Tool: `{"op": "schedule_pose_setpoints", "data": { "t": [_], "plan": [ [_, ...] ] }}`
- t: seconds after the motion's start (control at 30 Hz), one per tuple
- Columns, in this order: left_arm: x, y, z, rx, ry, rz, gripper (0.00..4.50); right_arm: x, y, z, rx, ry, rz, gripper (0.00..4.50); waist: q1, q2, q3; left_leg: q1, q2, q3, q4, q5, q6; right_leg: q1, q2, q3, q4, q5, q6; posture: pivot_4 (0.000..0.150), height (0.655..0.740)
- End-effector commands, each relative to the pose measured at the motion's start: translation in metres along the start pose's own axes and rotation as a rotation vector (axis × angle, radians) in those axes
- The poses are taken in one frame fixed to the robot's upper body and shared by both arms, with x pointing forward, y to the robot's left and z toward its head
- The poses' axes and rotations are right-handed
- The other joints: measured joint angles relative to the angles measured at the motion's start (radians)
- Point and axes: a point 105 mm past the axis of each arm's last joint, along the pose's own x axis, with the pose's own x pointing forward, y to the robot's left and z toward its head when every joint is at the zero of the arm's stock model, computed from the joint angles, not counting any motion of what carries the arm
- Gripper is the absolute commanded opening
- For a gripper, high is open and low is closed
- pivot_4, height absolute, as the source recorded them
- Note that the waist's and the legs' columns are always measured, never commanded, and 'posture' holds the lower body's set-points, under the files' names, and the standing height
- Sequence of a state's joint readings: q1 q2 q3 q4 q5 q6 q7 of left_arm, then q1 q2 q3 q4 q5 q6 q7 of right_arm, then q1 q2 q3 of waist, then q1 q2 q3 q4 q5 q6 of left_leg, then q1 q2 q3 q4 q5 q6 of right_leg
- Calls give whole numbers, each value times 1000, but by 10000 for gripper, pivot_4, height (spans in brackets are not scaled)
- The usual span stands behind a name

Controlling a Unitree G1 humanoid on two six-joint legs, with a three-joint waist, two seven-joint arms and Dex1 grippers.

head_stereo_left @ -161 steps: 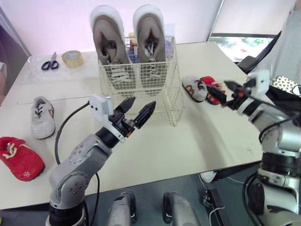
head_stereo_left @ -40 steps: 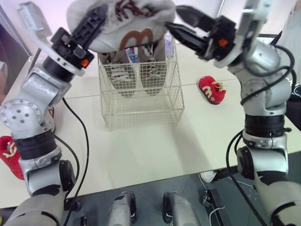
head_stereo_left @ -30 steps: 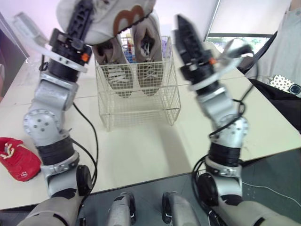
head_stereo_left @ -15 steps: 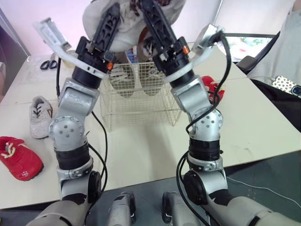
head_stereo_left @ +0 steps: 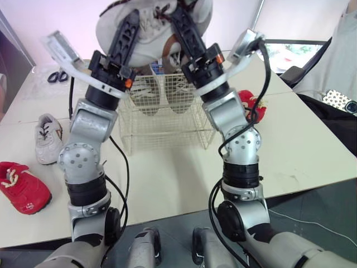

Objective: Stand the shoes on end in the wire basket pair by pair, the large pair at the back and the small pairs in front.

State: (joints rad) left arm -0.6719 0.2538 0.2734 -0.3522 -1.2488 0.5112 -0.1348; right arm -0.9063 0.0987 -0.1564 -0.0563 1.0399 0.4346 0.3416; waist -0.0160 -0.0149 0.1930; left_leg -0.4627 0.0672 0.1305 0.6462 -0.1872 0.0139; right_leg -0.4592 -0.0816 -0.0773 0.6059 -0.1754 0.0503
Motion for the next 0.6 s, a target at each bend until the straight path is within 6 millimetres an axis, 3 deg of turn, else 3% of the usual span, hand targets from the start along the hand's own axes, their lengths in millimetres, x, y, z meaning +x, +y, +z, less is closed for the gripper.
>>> {"op": "schedule_pose_setpoints", "data": {
  "t": [0.03,0.13,0.3,0.43,0.6],
  "plan": [
    [-15,0,-8,187,115,82,26047,8,19,37,-184,-4,127,7150,1,0,0,0,0,0,0,0,0,0,0,0,-1,0,0,1500,7400],
    [-32,-9,-19,324,263,74,26047,3,9,63,-370,74,146,7150,2,1,0,-1,0,1,-1,0,0,0,0,0,-4,0,0,1500,7400],
    [-54,-14,-24,434,393,94,26047,-4,-13,86,-645,263,176,7150,1,0,0,-1,0,2,-5,-1,0,-1,-1,0,-8,0,-1,1500,7400],
    [-71,-8,-28,500,473,140,26047,-15,-40,86,-833,469,208,7150,-4,1,0,1,0,4,-10,0,-1,-2,-1,0,-9,0,-1,1500,7400],
    [-91,2,-35,506,507,207,26047,-26,-67,78,-920,651,240,7150,-3,1,1,1,0,4,-15,2,-3,-5,0,0,-9,0,-1,1500,7400]
  ]
}}
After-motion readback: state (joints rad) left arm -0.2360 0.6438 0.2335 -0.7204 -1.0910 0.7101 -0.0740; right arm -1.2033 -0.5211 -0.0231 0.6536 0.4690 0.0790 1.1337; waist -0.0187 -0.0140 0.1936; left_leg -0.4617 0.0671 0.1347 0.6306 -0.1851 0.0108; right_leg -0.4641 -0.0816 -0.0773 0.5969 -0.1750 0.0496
